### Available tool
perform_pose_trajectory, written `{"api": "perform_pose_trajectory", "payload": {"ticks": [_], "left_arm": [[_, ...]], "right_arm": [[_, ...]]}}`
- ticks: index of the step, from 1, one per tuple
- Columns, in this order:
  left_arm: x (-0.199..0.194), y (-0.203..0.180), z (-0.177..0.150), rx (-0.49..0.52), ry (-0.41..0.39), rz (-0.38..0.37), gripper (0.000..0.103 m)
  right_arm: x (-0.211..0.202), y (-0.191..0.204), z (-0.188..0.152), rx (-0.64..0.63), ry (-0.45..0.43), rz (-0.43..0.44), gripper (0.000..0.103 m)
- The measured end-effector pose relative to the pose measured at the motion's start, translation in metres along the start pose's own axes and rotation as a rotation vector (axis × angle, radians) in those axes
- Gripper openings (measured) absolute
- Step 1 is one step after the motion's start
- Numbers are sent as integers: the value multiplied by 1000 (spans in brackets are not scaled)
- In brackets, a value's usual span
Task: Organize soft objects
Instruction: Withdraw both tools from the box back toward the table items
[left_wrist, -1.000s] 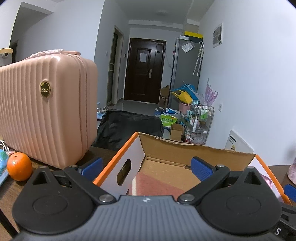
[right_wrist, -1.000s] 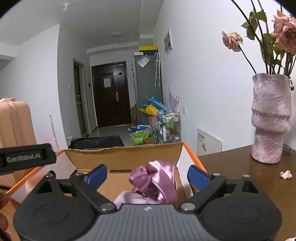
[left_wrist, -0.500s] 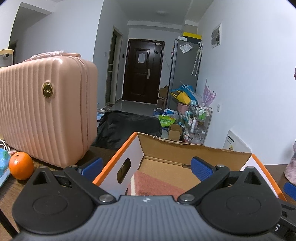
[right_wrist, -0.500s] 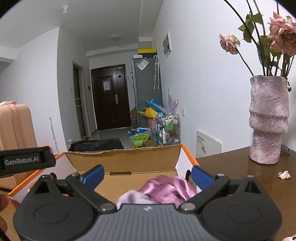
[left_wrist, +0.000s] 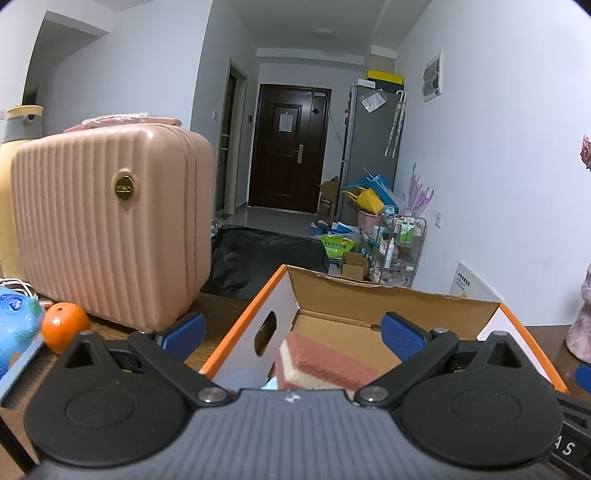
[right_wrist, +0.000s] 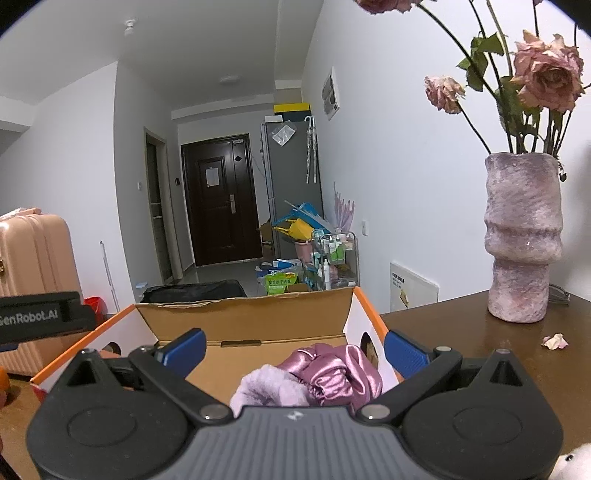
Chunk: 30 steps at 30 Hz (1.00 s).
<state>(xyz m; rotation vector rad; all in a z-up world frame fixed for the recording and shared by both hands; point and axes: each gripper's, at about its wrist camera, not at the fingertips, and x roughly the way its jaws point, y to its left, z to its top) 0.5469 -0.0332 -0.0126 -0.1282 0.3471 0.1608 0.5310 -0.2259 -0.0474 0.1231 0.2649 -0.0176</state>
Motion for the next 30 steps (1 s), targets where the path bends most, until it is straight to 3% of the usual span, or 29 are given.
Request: {"api": "perform_pose_trajectory", "payload": {"ticks": [30], "left_arm": [[-90,24,-34,49,-3,-19,103]], "right_arm": [[-76,-5,-20,-51,-8,6,103]]}}
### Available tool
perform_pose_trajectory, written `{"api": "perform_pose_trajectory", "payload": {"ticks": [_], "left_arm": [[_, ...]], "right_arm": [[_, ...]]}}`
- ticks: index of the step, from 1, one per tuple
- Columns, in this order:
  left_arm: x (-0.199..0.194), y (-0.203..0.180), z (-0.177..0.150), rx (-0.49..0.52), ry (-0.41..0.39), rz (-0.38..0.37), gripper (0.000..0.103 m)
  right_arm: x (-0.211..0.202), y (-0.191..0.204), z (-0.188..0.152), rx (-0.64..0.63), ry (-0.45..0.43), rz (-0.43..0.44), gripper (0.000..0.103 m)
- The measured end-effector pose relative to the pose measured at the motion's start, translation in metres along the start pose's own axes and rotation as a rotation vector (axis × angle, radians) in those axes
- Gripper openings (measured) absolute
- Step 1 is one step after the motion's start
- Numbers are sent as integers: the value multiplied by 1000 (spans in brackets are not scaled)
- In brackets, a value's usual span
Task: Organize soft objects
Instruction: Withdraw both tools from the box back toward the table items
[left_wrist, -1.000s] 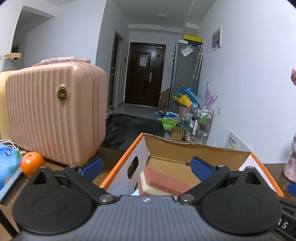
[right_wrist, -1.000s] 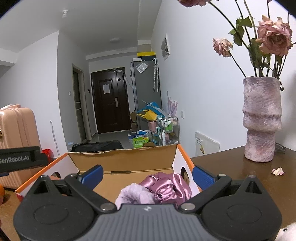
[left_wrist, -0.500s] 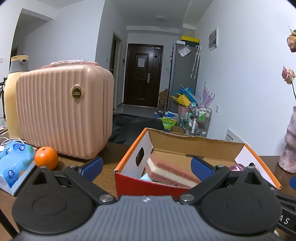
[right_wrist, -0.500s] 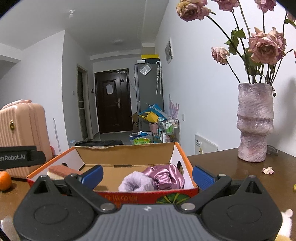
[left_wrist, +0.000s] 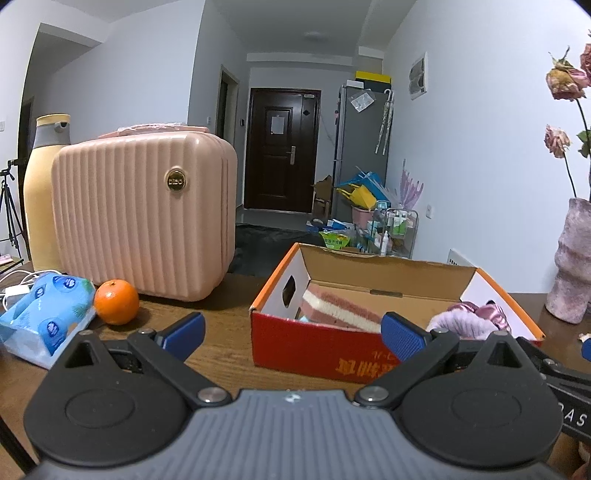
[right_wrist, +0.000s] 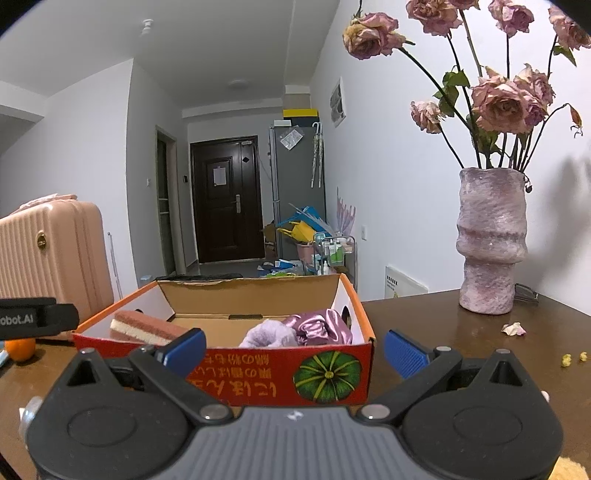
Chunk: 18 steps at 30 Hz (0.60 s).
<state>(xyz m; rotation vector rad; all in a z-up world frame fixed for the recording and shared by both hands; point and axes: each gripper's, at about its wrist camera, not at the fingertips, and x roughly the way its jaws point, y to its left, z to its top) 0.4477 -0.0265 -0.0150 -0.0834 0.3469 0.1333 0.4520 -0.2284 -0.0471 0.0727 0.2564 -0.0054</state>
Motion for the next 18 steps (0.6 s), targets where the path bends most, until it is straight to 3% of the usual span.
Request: {"api": "perform_pose_trajectory", "payload": {"ticks": [18], "left_arm": [[-48,11,-24,34,33,-23,103]], "right_arm": [[-52,-5,-16,-24,16,7,103]]}}
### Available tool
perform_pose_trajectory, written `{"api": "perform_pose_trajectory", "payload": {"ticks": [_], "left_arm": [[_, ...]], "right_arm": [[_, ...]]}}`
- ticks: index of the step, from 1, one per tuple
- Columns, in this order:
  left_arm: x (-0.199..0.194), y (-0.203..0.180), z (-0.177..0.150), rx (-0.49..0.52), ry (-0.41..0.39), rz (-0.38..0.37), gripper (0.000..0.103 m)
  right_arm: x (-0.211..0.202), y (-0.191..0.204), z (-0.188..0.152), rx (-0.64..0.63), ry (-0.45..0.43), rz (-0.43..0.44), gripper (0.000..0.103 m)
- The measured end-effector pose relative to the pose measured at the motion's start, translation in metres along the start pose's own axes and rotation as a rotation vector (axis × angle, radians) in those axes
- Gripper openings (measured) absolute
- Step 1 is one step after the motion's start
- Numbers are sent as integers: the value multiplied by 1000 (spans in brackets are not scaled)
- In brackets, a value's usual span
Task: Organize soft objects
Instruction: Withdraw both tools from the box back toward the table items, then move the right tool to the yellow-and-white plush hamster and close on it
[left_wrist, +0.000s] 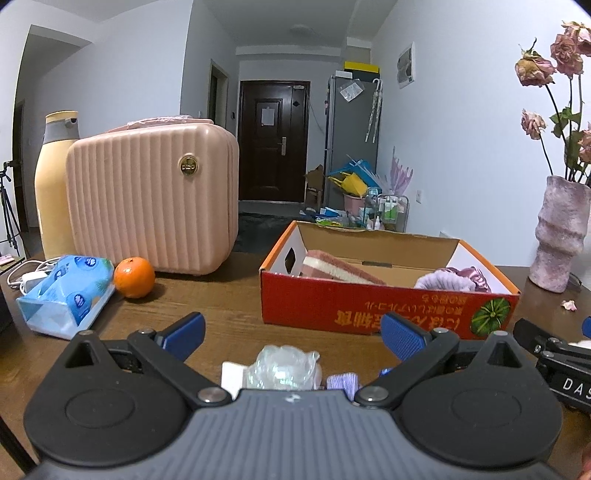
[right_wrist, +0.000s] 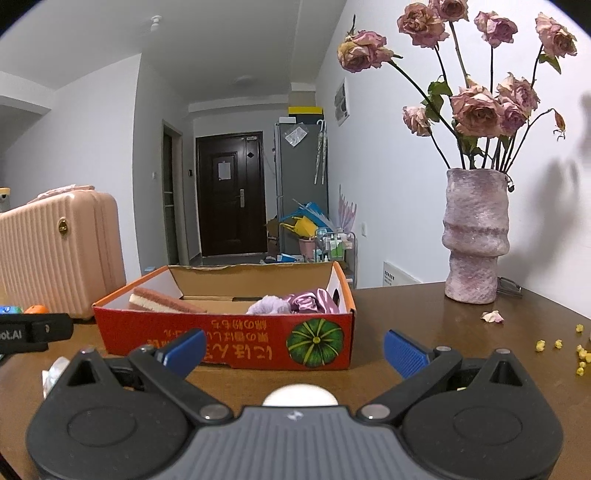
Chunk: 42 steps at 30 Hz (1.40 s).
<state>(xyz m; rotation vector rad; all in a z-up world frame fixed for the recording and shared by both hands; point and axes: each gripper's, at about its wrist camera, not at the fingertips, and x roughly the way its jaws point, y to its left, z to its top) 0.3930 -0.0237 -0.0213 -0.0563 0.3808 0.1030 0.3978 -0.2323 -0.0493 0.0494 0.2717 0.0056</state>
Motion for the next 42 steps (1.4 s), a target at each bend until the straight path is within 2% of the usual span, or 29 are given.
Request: {"api": "perform_pose_trajectory", "payload": {"ticks": [25,33,42], "left_arm": [[-61,3,-36,51,49,-52,103],[-64,6,-39,49,63,-67,103],[-58,18,-40,49,86,-74,103]], "right_arm": [[-76,-24,-21,-29,22,-54,103],[-85,-40,-26,12,59,-128,103],[-71,-66,-27,110,123,-261,103]]}}
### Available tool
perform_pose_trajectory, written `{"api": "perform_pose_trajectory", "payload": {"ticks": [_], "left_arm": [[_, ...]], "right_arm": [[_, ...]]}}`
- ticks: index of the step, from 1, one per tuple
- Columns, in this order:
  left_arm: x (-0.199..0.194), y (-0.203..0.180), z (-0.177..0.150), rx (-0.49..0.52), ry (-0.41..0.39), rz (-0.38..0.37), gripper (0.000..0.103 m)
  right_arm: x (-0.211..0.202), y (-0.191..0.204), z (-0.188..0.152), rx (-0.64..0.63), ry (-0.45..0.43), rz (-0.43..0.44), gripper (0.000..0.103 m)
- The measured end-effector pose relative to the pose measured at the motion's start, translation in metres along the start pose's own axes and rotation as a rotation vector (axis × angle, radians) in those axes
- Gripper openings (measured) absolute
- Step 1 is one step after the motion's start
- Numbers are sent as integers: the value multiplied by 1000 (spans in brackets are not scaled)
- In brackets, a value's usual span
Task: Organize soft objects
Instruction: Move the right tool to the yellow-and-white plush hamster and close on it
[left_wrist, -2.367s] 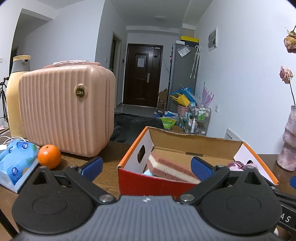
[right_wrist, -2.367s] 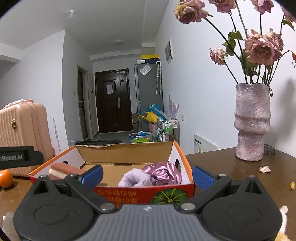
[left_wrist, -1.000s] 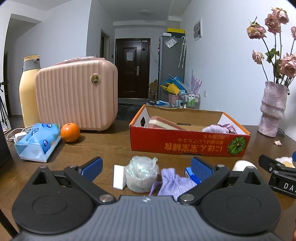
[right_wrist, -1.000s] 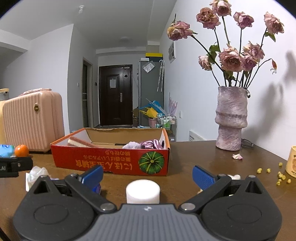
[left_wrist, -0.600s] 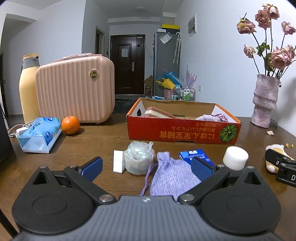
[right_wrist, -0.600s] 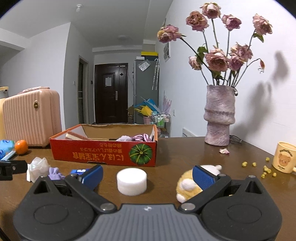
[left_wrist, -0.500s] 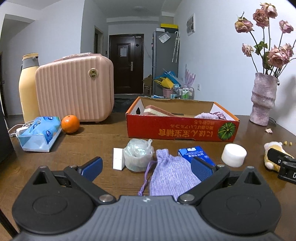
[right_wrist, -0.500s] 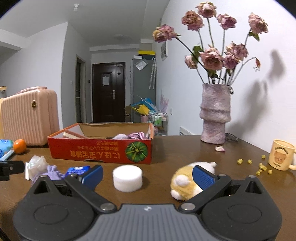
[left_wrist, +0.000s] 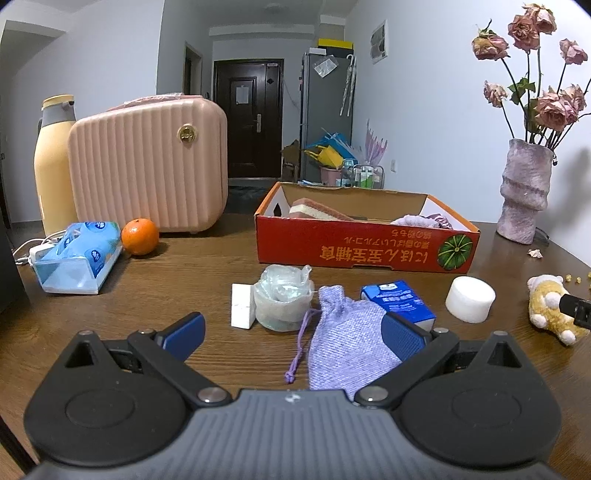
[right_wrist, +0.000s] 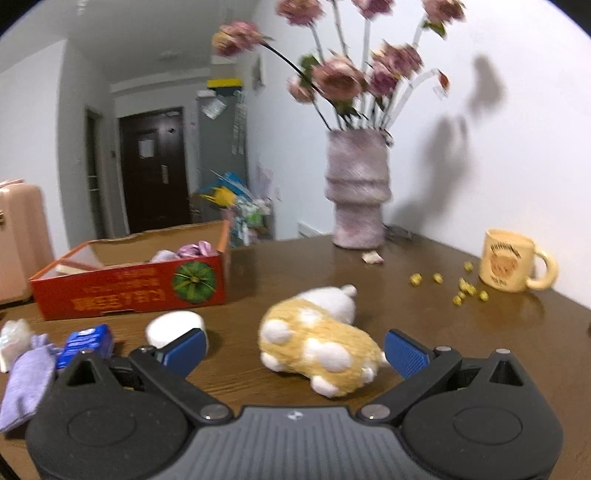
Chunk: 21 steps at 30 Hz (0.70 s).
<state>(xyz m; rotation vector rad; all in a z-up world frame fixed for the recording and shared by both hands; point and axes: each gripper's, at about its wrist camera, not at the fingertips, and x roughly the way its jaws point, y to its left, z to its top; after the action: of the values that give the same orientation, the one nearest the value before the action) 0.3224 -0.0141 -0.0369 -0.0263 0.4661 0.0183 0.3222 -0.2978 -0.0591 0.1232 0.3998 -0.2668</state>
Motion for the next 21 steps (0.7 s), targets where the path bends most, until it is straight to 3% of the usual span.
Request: {"api": "perform_pose_trajectory", "payload": {"ticks": [9,21], "left_arm": [[6,11,1,-15,17,13,103],[8,9,-1,-11,29,13,103]], "right_arm": [[44,-14,6,118,102,-69,103],[89,-9,15,149,164,-111,103]]}}
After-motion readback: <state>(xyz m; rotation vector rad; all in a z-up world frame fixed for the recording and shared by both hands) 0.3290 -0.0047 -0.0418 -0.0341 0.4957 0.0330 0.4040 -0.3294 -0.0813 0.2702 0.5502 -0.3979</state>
